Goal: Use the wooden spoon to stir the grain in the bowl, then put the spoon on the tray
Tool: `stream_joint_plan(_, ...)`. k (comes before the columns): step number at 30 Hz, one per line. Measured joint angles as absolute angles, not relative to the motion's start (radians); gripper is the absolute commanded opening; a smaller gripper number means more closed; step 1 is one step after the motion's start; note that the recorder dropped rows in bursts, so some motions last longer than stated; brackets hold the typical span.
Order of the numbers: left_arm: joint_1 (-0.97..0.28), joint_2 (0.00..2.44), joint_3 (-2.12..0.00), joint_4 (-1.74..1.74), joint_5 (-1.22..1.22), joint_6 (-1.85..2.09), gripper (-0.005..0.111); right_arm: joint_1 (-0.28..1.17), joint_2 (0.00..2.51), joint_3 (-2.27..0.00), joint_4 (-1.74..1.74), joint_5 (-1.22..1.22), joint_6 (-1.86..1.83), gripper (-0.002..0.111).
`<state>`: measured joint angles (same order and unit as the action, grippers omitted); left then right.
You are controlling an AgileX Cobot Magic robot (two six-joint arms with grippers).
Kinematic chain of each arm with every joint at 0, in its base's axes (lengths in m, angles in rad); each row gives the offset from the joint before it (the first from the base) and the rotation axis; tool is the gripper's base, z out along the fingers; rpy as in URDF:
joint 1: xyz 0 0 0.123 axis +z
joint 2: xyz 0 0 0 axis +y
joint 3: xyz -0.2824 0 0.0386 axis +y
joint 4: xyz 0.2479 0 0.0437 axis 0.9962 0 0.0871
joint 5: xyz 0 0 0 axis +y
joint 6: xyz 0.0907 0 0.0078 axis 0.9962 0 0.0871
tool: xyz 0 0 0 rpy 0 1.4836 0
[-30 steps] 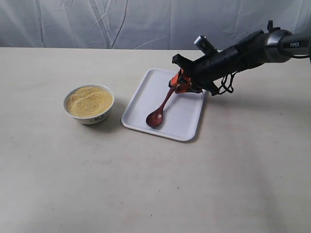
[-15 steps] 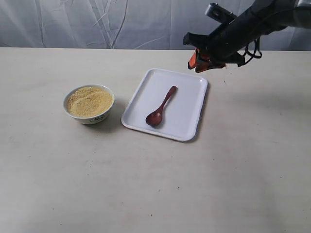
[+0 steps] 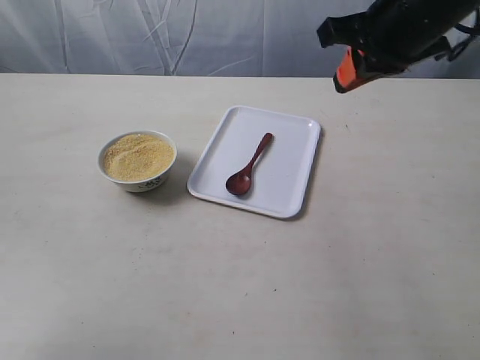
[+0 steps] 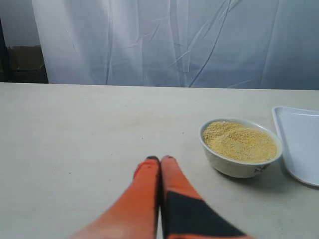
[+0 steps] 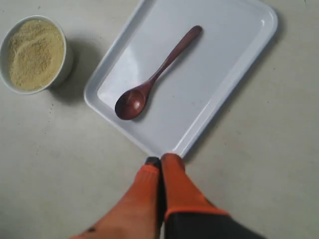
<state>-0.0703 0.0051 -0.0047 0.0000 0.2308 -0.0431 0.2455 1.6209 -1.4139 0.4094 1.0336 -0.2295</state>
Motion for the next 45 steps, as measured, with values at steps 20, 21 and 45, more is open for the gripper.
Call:
stream_joint_plan(20, -0.07, 0.005, -0.005, 0.0, 0.231, -0.043, 0.0, 0.246, 0.641, -0.578, 0.272, 0.565, -0.261, 0.0)
stream_joint_plan(21, -0.07, 0.005, -0.005, 0.0, 0.231, -0.043, 0.0, 0.246, 0.595, -0.554, 0.261, 0.558, -0.261, 0.0)
stream_joint_plan(45, -0.07, 0.005, -0.005, 0.0, 0.231, -0.043, 0.0, 0.106, 0.037, -0.487, 0.237, 0.6, -0.261, 0.0)
